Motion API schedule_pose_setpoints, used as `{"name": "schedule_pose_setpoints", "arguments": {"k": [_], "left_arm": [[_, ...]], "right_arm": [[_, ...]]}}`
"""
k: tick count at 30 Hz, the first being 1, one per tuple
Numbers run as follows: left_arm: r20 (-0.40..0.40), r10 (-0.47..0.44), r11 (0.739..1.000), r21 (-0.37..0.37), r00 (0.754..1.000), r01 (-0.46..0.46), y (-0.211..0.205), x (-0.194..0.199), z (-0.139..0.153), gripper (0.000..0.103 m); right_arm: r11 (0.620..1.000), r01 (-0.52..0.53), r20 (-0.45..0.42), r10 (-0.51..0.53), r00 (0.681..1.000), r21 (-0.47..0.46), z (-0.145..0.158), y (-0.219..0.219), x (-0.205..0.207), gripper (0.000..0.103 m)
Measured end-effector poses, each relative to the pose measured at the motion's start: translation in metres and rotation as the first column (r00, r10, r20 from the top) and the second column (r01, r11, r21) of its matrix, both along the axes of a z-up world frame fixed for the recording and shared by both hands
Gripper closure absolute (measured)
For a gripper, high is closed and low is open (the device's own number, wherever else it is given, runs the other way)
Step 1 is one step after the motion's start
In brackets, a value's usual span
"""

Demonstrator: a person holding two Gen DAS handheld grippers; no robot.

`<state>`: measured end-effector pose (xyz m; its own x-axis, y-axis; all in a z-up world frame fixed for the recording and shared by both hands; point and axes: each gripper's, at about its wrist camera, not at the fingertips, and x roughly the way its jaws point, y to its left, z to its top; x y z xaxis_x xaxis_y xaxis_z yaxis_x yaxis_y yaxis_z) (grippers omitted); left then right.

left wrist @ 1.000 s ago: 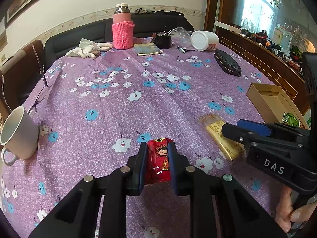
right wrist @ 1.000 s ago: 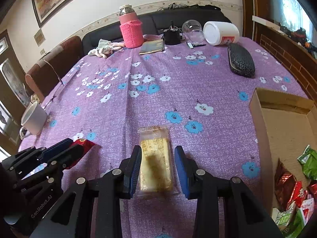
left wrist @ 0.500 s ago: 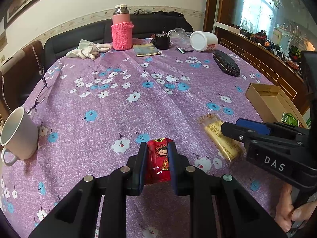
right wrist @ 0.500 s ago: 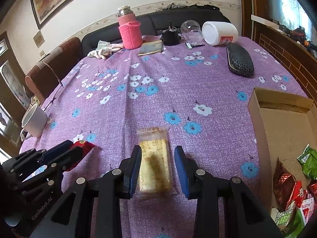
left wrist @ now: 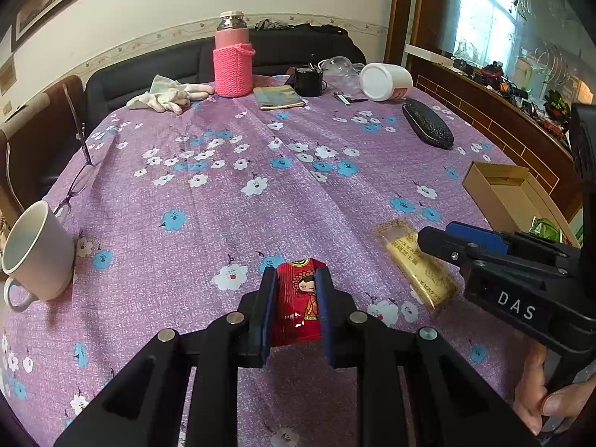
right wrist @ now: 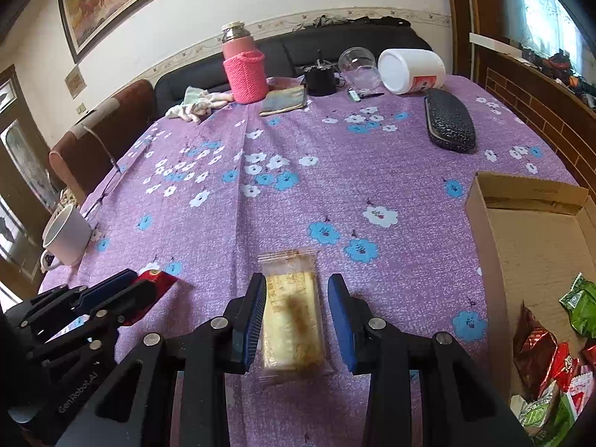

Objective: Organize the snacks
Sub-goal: 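Carry the bread packet and red candy toward the cardboard tray with both grippers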

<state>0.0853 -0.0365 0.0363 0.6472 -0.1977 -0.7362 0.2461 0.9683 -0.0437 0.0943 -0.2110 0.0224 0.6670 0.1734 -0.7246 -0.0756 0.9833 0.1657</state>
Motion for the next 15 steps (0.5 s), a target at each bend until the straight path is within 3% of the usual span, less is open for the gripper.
{"name": "schedule_pose_setpoints", "arguments": {"k": [7, 15], "left_arm": [[0.002, 0.007, 1.0, -0.004, 1.0, -0.007, 0.002, 0.0, 0.001, 0.083], [0.011, -0.007, 1.0, -0.025, 1.0, 0.007, 0.0, -0.004, 0.006, 0.083]], "right_arm": [[1.0, 0.017, -0.019, -0.017, 1.0, -0.001, 0.001, 0.005, -0.004, 0.065], [0.999, 0.03, -0.019, -0.029, 0.999, 0.023, 0.008, 0.002, -0.04, 0.065]]}}
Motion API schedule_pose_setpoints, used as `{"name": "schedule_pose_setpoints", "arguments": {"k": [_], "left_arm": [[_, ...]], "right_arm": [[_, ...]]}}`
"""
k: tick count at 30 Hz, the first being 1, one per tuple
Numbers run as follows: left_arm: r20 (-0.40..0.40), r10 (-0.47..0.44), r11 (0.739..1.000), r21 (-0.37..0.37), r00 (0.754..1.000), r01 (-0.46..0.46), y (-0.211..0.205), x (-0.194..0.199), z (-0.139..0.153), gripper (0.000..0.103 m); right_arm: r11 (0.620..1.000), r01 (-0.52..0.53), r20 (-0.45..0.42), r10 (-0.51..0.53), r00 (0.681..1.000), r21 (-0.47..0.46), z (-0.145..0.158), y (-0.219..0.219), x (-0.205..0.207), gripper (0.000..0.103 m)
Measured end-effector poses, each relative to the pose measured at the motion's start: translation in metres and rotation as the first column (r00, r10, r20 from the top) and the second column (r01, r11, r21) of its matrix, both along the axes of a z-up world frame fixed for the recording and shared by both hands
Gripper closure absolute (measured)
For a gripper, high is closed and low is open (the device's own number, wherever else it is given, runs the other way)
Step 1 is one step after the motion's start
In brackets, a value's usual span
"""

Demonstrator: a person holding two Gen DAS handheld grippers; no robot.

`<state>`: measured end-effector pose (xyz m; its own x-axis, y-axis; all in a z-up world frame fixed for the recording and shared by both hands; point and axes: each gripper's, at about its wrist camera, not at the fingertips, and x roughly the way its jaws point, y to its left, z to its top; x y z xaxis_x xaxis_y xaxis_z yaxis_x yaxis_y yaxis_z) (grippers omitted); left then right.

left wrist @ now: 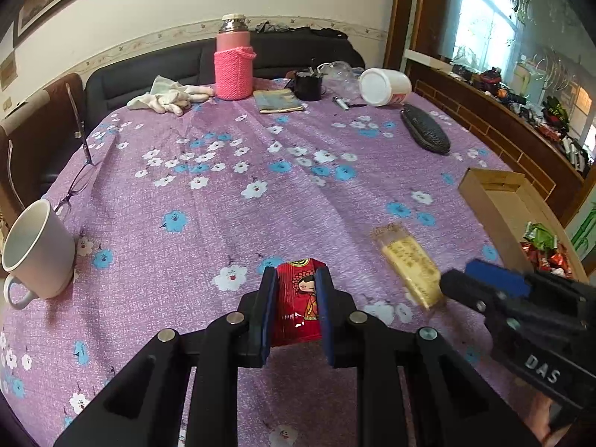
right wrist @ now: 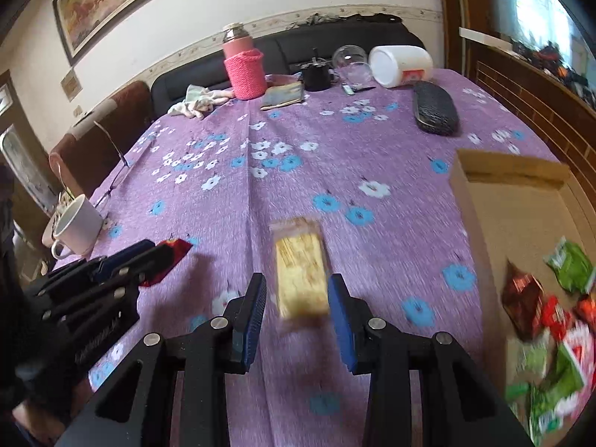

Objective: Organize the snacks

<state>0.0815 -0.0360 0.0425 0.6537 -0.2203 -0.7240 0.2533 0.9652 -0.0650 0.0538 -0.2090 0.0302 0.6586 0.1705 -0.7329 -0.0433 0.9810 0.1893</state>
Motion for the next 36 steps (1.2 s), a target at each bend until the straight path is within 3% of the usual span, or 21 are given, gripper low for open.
{"name": "schedule_pose_setpoints", "arguments": {"k": [9, 16, 26, 32, 36], "left_arm": [[0.016, -0.023, 1.0, 0.005, 1.0, 0.023, -0.009, -0.006, -0.001, 0.083], [-0.014, -0.021, 0.998, -0.055, 1.0, 0.02, -0.01, -0.007, 0.001, 0.083], [0.01, -0.06, 0.998, -0.024, 0.998, 0.06, -0.045, -0.031, 0.019, 0.083], [0.031, -0.089, 0.996, -0.016, 0.996, 0.09, -0.06, -0.044, 0.029, 0.083], [0.055, -0.103, 0.994, -0.015, 0.993, 0.104, -0.064, -0.051, 0.044, 0.083]], "right_arm": [[0.998, 0.009, 0.041, -0.012, 0.999, 0.058, 0.013, -0.02, -0.044, 0.065], [0.995, 0.005, 0.089, -0.014, 0.996, 0.095, 0.026, -0.039, -0.073, 0.065], [0.986, 0.051, 0.129, -0.072, 0.989, 0.157, 0.038, -0.084, -0.098, 0.065], [0.985, 0.052, 0.127, -0.074, 0.989, 0.167, 0.038, -0.092, -0.104, 0.065], [0.986, 0.025, 0.162, -0.052, 0.985, 0.165, 0.055, -0.091, -0.111, 0.065]]}}
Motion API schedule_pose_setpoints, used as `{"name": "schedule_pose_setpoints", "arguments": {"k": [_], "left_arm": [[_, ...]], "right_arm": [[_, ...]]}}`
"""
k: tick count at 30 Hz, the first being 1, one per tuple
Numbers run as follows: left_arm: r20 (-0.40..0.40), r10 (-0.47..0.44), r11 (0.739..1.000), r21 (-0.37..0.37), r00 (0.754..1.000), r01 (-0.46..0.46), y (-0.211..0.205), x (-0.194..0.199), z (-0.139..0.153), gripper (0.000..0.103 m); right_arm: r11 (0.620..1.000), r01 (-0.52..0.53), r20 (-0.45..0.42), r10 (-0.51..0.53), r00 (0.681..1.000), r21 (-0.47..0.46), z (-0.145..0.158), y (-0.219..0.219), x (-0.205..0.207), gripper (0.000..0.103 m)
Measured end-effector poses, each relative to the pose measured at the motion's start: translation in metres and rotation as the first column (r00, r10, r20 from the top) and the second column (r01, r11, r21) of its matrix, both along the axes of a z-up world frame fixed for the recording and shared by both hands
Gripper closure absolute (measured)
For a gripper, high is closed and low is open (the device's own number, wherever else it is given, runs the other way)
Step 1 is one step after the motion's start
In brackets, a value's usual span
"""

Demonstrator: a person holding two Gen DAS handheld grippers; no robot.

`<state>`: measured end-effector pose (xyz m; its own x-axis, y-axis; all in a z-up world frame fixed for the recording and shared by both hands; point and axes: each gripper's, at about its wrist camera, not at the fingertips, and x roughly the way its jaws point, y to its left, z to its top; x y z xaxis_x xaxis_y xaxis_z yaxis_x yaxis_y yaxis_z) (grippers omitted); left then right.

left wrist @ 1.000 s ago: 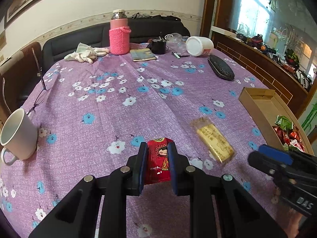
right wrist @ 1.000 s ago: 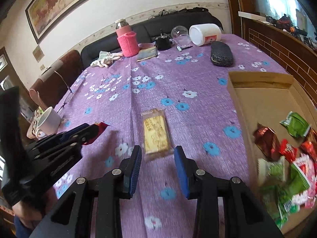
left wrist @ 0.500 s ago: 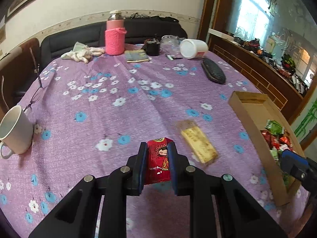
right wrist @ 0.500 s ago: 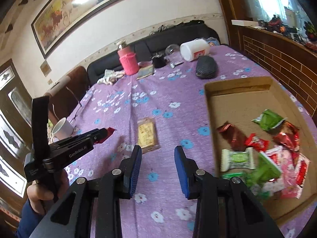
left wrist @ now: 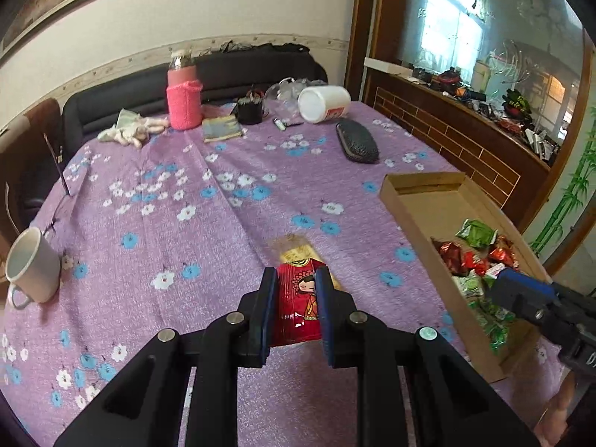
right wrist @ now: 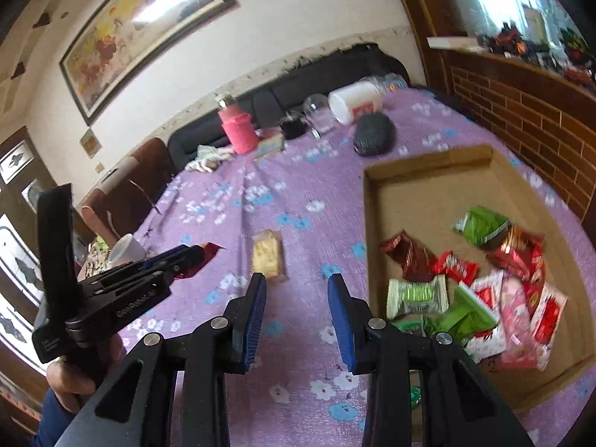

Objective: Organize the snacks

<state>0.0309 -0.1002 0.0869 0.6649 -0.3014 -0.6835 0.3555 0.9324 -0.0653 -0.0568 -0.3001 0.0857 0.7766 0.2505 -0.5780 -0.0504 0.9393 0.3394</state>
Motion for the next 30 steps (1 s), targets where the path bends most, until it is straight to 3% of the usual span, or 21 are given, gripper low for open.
{"name": "schedule_pose_setpoints", "arguments": {"k": [4, 12, 17, 30], "left_arm": [[0.015, -0.03, 1.0, 0.009, 0.999, 0.03, -0.018, -0.004, 0.011, 0.083], [0.011, -0.165, 0.986, 0.006, 0.986, 0.165, -0.079, -0.024, 0.009, 0.083], [0.007, -0.213, 0.977, 0.006, 0.977, 0.213, -0.102, -0.034, 0.006, 0.083], [0.002, -0.193, 0.981, -0.015, 0.981, 0.193, -0.088, -0.034, 0.005, 0.083]], "right_arm": [[0.999, 0.054, 0.064, -0.054, 0.997, -0.007, 0.019, -0.021, -0.015, 0.065], [0.99, 0.133, -0.011, -0.133, 0.991, 0.04, -0.011, -0.066, -0.025, 0.065], [0.989, 0.142, -0.015, -0.142, 0.99, 0.044, -0.012, -0.074, -0.026, 0.065], [0.99, 0.132, -0.014, -0.131, 0.991, 0.052, -0.012, -0.068, -0.025, 0.065]]}}
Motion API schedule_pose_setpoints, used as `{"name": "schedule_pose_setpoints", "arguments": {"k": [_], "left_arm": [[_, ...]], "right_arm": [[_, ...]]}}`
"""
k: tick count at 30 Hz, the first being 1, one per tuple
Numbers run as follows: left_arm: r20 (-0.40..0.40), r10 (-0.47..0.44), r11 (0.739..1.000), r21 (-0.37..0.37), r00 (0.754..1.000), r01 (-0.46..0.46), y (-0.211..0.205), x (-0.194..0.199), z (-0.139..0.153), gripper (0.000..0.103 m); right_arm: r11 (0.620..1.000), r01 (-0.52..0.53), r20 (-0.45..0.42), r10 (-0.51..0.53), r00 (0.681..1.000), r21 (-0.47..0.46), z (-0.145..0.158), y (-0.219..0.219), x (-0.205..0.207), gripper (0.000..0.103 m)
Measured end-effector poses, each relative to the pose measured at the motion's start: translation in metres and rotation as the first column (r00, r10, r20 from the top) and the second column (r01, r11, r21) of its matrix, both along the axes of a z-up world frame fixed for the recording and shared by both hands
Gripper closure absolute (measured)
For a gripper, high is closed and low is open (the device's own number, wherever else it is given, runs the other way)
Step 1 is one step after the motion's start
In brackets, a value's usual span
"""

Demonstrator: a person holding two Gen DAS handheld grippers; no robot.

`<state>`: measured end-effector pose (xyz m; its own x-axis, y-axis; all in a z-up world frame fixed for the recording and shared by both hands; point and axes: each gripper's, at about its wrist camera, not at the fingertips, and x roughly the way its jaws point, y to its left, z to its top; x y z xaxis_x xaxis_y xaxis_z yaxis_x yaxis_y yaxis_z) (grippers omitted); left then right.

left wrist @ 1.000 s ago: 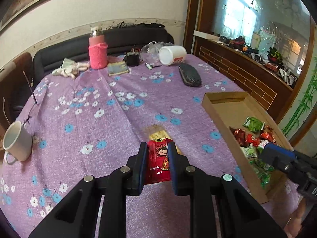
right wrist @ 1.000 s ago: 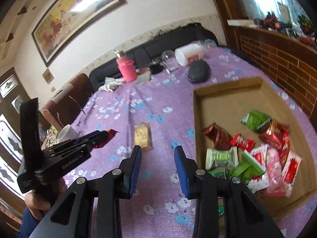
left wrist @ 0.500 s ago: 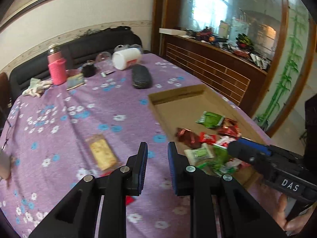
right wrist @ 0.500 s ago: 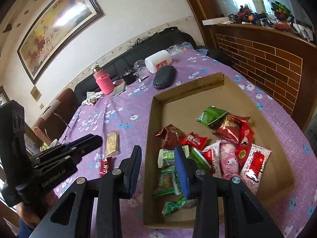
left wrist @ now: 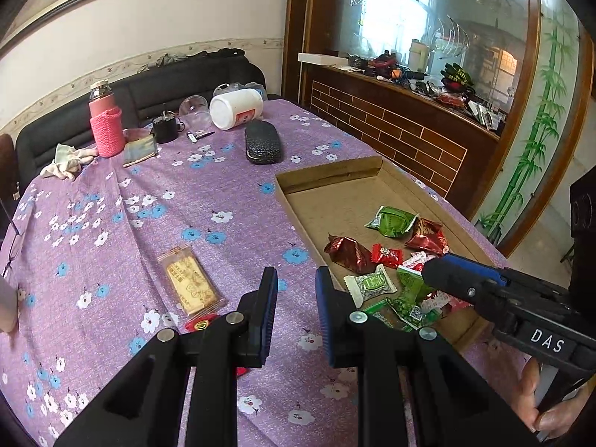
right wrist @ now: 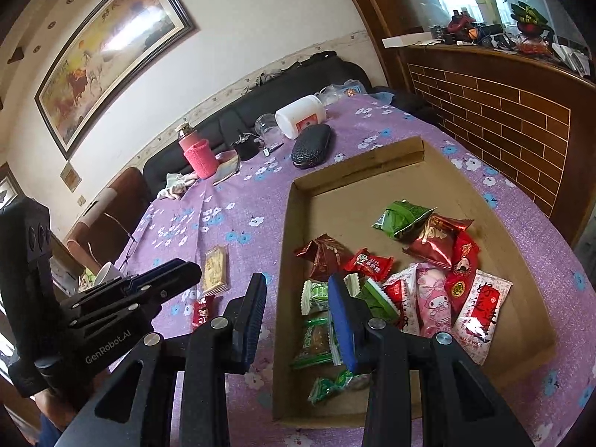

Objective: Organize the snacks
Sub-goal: 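Grasp the red candy with the right gripper while the left gripper moves to the bread packet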

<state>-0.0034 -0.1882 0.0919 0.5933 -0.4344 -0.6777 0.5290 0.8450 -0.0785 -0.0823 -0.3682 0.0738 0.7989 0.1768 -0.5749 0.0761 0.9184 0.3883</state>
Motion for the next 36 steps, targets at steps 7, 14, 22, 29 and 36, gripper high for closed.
{"name": "schedule_pose_setpoints", "arguments": {"k": [7, 14, 22, 29, 36], "left_arm": [[-0.011, 0.03, 0.999, -0.017, 1.0, -0.03, 0.02, 0.005, -0.002, 0.083], [-0.023, 0.088, 0.996, -0.031, 0.996, -0.089, 0.051, 0.012, -0.007, 0.083], [-0.05, 0.153, 0.986, -0.054, 0.987, -0.155, 0.087, 0.029, -0.014, 0.083], [-0.06, 0.235, 0.968, -0.08, 0.97, -0.239, 0.127, 0.044, -0.023, 0.083], [-0.142, 0.257, 0.957, -0.098, 0.956, -0.272, 0.144, 0.06, -0.044, 0.083]], "right_arm": [[1.0, -0.017, -0.012, 0.017, 1.0, 0.002, -0.001, 0.008, 0.003, 0.065], [0.999, -0.035, -0.032, 0.036, 0.999, 0.013, -0.003, 0.015, 0.009, 0.065], [0.992, -0.122, -0.095, 0.124, 0.988, 0.028, -0.006, 0.045, 0.03, 0.061], [0.959, -0.271, -0.236, 0.246, 0.94, -0.079, -0.029, 0.116, 0.076, 0.055], [0.937, -0.299, -0.33, 0.228, 0.916, -0.182, -0.063, 0.156, 0.117, 0.054]]}}
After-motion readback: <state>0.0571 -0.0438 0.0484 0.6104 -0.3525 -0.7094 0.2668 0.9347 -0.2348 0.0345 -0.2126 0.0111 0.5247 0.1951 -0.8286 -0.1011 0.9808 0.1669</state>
